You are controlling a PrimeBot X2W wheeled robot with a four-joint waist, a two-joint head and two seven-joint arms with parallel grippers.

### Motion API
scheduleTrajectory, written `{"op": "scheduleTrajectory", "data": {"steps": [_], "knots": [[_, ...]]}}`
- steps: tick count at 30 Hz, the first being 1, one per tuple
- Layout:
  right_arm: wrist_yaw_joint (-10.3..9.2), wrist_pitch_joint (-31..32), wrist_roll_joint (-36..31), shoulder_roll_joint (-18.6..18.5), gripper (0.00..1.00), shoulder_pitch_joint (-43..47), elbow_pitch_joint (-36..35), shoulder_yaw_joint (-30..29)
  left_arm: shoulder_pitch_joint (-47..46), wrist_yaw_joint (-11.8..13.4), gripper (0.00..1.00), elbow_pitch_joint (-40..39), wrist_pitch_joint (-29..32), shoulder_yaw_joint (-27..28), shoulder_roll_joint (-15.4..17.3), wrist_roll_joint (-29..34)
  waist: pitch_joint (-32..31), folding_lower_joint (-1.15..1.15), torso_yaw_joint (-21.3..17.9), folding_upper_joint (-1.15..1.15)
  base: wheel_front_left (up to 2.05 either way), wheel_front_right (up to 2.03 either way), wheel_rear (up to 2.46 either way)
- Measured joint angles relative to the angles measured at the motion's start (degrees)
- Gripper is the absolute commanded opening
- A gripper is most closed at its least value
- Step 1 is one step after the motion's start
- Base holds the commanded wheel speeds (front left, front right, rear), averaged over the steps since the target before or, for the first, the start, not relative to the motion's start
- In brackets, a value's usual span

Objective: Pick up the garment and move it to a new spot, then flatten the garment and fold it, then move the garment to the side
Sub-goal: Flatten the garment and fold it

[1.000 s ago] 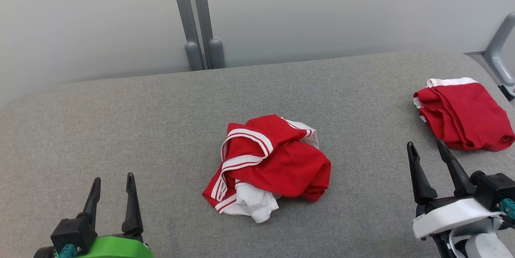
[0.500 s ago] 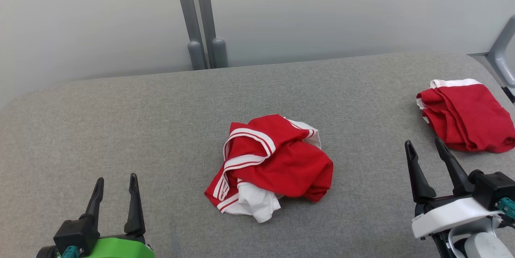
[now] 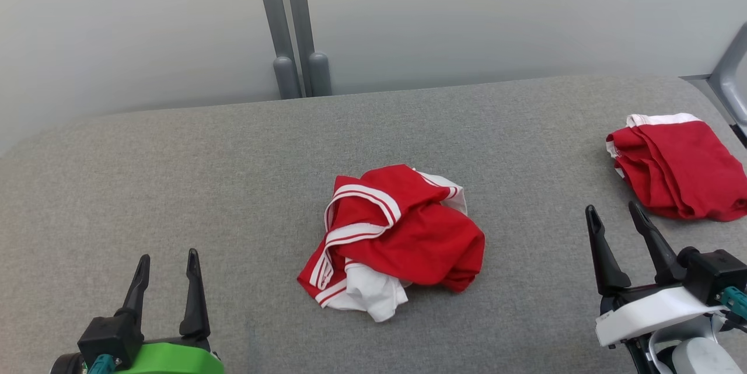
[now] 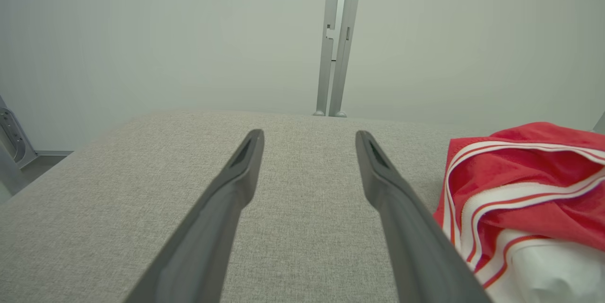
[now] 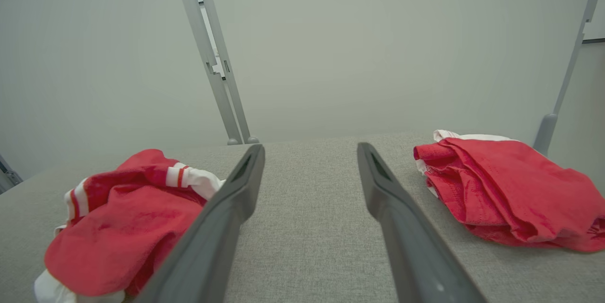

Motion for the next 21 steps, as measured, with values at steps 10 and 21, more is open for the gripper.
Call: {"op": "scheduleTrajectory", "data": {"steps": [10, 21], "knots": [[0.0, 0.0, 0.0, -0.04, 1.0, -0.31, 0.12, 0.15, -0.4, -1.18, 1.0, 0.34, 0.0, 0.59, -1.24, 0.63, -0.14, 0.0, 0.08, 0.0, 0.0, 0.0, 0.0], [0.0, 0.0, 0.1, -0.33, 1.0, -0.96, 0.69, 0.9, -0.99, -2.01, 1.0, 1.37, -0.01, -0.23, -1.79, 1.14, -0.03, 0.0, -0.29, 0.0, 0.0, 0.0, 0.0]]}}
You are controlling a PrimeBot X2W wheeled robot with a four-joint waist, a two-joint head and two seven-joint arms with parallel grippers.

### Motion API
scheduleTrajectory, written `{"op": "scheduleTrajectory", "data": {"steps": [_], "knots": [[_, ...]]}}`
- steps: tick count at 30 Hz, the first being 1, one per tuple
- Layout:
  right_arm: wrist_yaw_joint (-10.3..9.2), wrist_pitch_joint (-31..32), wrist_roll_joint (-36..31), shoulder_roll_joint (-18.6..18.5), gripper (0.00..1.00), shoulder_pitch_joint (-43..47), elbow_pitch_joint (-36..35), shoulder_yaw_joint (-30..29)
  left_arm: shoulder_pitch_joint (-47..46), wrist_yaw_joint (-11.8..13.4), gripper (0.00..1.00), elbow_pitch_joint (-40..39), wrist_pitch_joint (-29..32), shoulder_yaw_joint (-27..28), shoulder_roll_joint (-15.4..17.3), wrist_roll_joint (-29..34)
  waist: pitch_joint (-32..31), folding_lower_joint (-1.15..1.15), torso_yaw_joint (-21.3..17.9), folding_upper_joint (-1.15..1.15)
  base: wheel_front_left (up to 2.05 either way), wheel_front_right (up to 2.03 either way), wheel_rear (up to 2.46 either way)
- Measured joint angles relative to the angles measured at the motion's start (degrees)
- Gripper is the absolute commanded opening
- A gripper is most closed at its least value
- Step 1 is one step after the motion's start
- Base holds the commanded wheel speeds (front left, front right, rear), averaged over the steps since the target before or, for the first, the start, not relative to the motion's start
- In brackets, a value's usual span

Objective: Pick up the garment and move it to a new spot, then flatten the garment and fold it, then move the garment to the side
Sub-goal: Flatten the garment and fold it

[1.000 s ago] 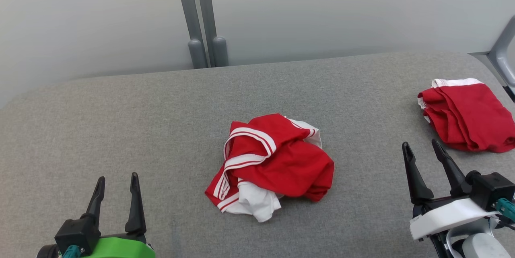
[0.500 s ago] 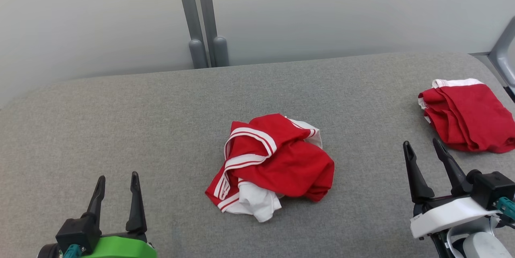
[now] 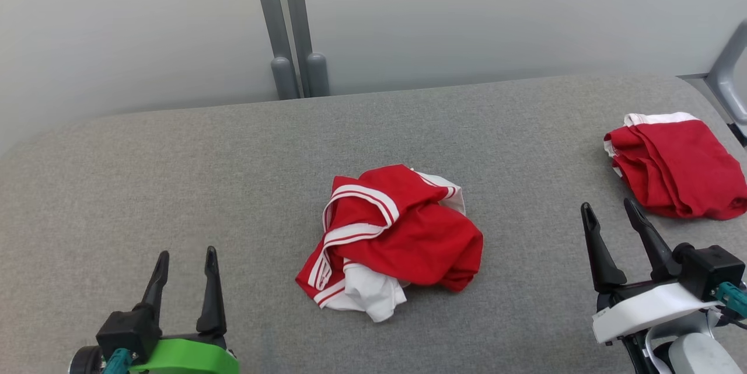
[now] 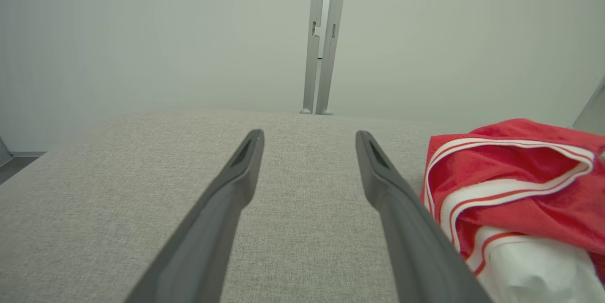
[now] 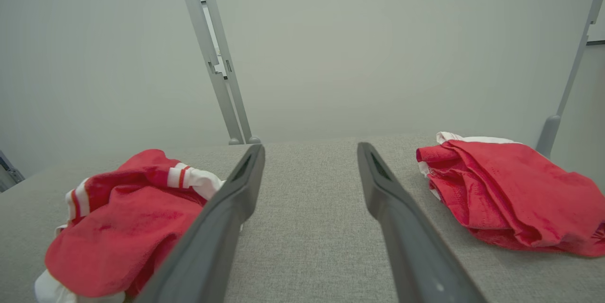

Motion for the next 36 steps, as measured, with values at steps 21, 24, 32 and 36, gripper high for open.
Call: {"op": "scheduleTrajectory", "data": {"steps": [21, 24, 32, 36], "knots": [[0.0, 0.0, 0.43, -0.03, 1.0, -2.96, -0.49, 0.76, -14.63, -3.27, 1.0, -3.57, 25.73, -23.99, -1.12, -1.96, 3.38, 0.0, -2.99, 0.0, 0.0, 0.0, 0.0], [0.0, 0.0, 0.43, 0.42, 1.0, -3.6, -0.68, 0.53, -16.89, -3.14, 1.0, -1.12, 28.96, -24.51, -1.05, -1.92, 4.65, 0.0, -4.14, 0.0, 0.0, 0.0, 0.0], [0.0, 0.0, 0.43, 0.91, 1.0, -4.29, -0.67, -0.14, -20.45, -1.16, 0.0, 3.36, 32.09, -23.16, -1.05, -4.47, 7.26, 0.0, -7.23, 0.0, 0.0, 0.0, 0.0], [0.0, 0.0, 0.41, 0.92, 1.0, -4.14, -0.23, -0.6, -20.49, -1.59, 0.0, 1.12, 30.17, -24.02, -1.11, -5.95, 7.04, 0.0, -7.26, 0.0, 0.0, 0.0, 0.0]]}}
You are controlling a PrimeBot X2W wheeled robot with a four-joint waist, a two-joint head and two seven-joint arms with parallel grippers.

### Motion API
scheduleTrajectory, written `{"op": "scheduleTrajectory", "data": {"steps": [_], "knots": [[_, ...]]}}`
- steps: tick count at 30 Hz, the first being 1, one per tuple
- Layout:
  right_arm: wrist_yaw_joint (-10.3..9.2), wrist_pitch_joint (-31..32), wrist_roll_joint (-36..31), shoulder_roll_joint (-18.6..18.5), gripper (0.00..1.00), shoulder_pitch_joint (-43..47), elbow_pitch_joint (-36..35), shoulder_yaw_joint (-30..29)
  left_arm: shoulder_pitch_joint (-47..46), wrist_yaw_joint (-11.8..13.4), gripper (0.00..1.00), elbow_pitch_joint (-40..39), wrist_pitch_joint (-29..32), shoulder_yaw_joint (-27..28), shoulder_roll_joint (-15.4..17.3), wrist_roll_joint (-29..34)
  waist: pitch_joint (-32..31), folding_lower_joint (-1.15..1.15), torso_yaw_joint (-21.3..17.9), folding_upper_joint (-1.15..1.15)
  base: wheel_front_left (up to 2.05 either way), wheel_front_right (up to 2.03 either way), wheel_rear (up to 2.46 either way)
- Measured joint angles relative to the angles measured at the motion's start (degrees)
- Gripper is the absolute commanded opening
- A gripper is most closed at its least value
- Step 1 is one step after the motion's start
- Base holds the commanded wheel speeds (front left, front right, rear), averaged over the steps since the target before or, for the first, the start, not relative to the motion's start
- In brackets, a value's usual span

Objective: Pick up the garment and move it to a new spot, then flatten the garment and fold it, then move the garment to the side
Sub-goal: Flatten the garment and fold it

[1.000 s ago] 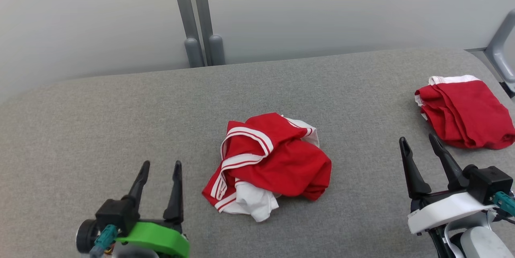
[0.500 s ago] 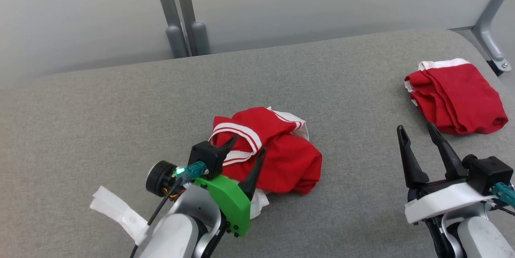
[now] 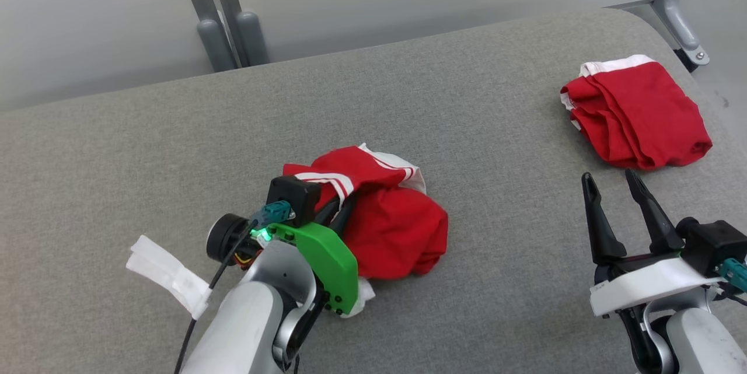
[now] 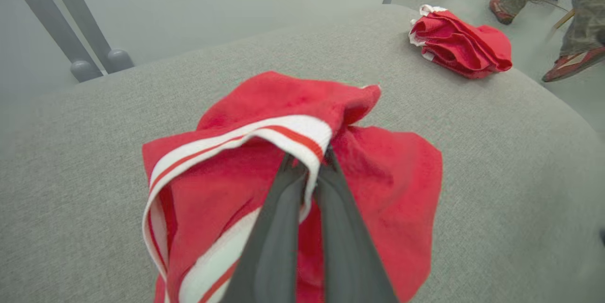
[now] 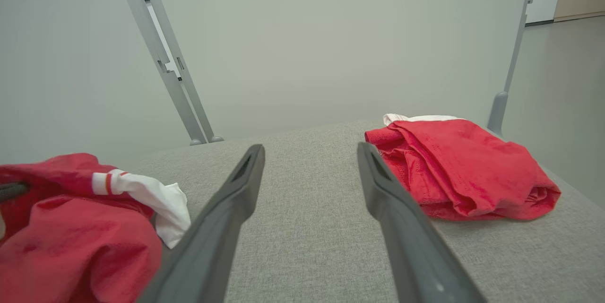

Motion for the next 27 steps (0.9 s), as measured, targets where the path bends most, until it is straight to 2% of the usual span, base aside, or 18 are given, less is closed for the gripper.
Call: {"op": "scheduleTrajectory", "data": {"steps": [6, 12, 17, 20, 24, 27], "knots": [[0.0, 0.0, 0.03, -0.49, 1.0, 1.41, 0.48, -0.1, 2.16, -0.03, 0.0, -6.22, -2.16, 0.49, 1.19, -1.54, -1.16, 0.0, 2.38, 0.0, 0.0, 0.0, 0.0], [0.0, 0.01, 0.11, -0.71, 1.0, 2.08, 0.45, 0.43, 7.21, 2.0, 0.0, -12.8, -2.88, 7.32, 7.95, -2.98, -2.55, 0.0, 6.59, 0.0, 0.0, 0.0, 0.0], [0.0, 0.0, 0.25, -0.74, 1.0, 2.64, 0.57, 0.59, 13.53, 4.82, 0.0, -15.63, -2.59, 14.58, 14.38, -4.47, -3.42, 0.0, 10.26, 0.0, 0.0, 0.0, 0.0], [0.0, 0.0, 0.29, -0.71, 1.0, 2.9, 0.65, 0.48, 17.49, 5.93, 0.0, -15.07, -3.39, 18.31, 15.72, -6.67, -3.81, 0.0, 12.1, 0.0, 0.0, 0.0, 0.0], [0.0, 0.0, 0.45, -0.74, 1.0, 3.09, 1.11, 0.55, 21.29, 7.32, 0.0, -9.39, -6.58, 22.03, 17.19, -7.19, -4.28, 0.0, 14.15, 0.0, 0.0, 0.0, 0.0], [0.0, 0.01, 0.51, -0.79, 1.0, 3.11, 1.29, 0.35, 22.41, 8.35, 0.0, -4.76, -9.31, 23.18, 16.91, -7.14, -4.6, 0.0, 15.28, 0.0, 0.0, 0.0, 0.0]]}}
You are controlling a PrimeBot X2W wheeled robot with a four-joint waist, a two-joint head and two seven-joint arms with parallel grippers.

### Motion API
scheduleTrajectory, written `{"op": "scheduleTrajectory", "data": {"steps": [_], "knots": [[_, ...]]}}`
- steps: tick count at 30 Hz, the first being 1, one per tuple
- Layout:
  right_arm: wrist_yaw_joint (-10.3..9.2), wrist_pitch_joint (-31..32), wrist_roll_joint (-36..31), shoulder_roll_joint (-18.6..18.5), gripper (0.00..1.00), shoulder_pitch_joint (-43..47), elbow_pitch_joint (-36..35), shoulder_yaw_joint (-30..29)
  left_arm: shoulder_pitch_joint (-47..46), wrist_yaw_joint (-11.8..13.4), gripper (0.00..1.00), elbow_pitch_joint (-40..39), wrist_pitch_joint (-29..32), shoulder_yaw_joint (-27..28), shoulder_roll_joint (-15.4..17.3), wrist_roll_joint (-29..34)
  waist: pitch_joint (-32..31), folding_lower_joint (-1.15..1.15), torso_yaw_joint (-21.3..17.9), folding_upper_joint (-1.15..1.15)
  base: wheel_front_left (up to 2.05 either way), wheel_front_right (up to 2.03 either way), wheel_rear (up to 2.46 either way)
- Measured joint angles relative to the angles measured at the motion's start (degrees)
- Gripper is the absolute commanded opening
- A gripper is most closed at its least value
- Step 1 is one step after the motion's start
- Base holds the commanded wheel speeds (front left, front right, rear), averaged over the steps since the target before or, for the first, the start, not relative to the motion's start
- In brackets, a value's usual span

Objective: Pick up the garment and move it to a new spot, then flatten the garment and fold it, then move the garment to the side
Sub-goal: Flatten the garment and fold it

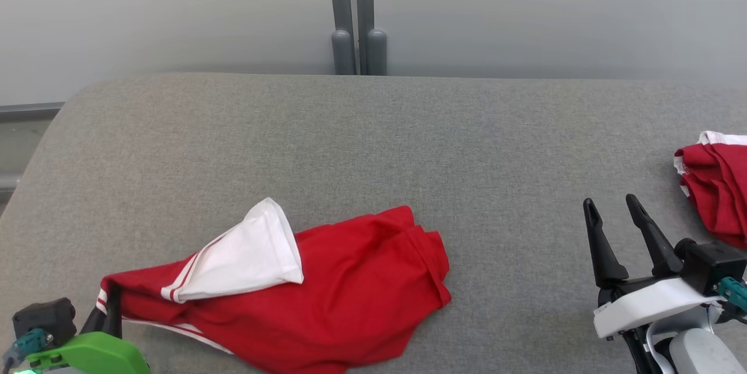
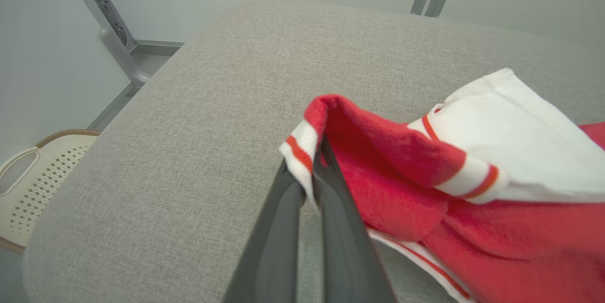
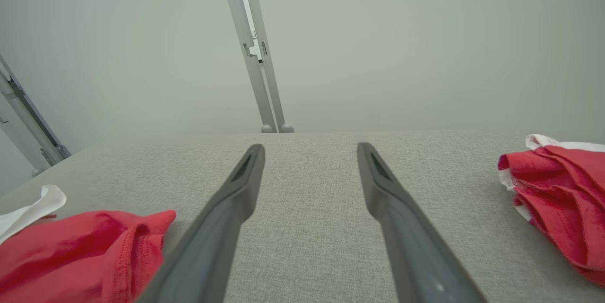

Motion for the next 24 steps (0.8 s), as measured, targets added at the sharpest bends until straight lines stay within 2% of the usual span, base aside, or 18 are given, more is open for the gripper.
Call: {"op": "scheduleTrajectory", "data": {"steps": [1, 2, 4, 7, 13, 16, 21, 24], "knots": [[0.0, 0.0, 0.03, -0.11, 1.0, 0.01, 0.18, 0.13, 0.05, 0.01, 0.73, 1.63, -0.44, -0.13, -0.12, 0.0, -0.09, 0.0, 0.34, 0.0, 0.0, 0.0, 0.0], [0.0, 0.0, 0.03, -0.14, 1.0, 0.02, 0.29, 0.21, 0.05, -0.44, 1.0, 2.57, -0.97, -0.23, -0.45, -0.12, -0.16, 0.0, 0.59, 0.0, 0.0, 0.0, 0.0], [0.0, -0.01, 0.09, -0.15, 1.0, 0.02, 0.4, 0.22, -0.21, -1.32, 1.0, 3.76, -2.94, -0.75, -1.4, -0.58, -0.28, 0.0, 1.17, 0.0, 0.0, 0.0, 0.0], [0.0, -0.01, 0.4, -0.16, 1.0, 0.03, 0.73, 0.45, -1.36, -1.37, 1.0, 3.63, -5.84, -1.27, -1.34, 0.87, -0.49, 0.0, 1.87, 0.0, 0.0, 0.0, 0.0], [0.0, 0.0, 0.55, 0.26, 1.0, 0.24, 1.25, 1.19, -1.39, 1.75, 1.0, -3.85, -10.65, -2.29, -1.83, 4.87, -1.54, 0.0, 2.2, 0.0, 0.0, 0.0, 0.0], [0.0, -0.01, 0.91, 0.32, 1.0, 0.35, 1.26, 1.49, -0.88, 3.19, 1.0, -7.0, -14.06, -2.74, -3.65, 5.66, -1.64, 0.0, 1.98, 0.0, 0.0, 0.0, 0.0], [0.0, -0.01, 1.24, 0.25, 1.0, 0.76, 1.48, 2.9, 0.02, 3.9, 1.0, -6.33, -16.59, -3.99, -5.3, 6.51, -1.78, 0.0, 1.9, 0.0, 0.0, 0.0, 0.0], [-0.01, 0.0, 2.58, -0.34, 1.0, 0.32, 1.85, 6.16, -0.03, 3.56, 1.0, -5.65, -16.9, -4.91, -5.93, 6.49, -1.58, 0.0, 2.13, 0.0, 0.0, 0.0, 0.0]]}}
